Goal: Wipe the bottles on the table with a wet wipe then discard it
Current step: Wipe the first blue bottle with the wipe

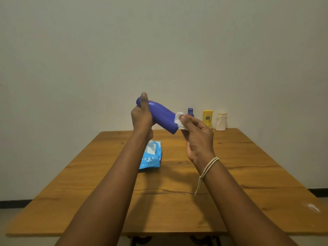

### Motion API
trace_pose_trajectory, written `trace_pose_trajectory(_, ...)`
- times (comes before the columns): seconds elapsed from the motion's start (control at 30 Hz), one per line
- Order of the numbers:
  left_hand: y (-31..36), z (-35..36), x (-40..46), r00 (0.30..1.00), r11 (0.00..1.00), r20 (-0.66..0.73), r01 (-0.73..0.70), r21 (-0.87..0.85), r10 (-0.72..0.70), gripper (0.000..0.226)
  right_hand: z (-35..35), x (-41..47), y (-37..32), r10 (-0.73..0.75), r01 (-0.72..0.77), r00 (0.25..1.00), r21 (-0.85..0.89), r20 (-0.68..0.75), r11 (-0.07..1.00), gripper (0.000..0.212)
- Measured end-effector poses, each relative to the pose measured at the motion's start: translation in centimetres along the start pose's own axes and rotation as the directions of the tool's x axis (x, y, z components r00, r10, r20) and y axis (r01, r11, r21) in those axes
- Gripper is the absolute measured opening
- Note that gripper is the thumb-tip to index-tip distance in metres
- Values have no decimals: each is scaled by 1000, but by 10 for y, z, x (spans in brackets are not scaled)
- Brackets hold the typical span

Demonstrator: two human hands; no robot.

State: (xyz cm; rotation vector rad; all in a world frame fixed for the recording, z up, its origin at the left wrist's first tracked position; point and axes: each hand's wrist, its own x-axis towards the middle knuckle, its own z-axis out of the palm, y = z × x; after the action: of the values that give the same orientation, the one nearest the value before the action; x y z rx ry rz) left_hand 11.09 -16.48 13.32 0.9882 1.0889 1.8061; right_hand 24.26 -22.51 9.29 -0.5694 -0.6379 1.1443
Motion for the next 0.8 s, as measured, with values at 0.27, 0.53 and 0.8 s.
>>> trace_pose_trajectory(0.27, -2, 20, -10, 947, 969, -299, 42, -244, -116, 46, -2, -18, 30, -261, 239, 964, -253, -56, 938, 11)
trace_pose_trajectory(0.53, -8, 19, -15, 983, 996, -179, 8, -88, -24, 39, -6, -2, 4, -285, 264, 957, -233, -60, 936, 14)
trace_pose_trajectory(0.8, -11, 2, -15, 966, 914, 230, 198, -354, -120, 34, -36, -15, 2, -262, 276, 961, -418, 92, 866, 11)
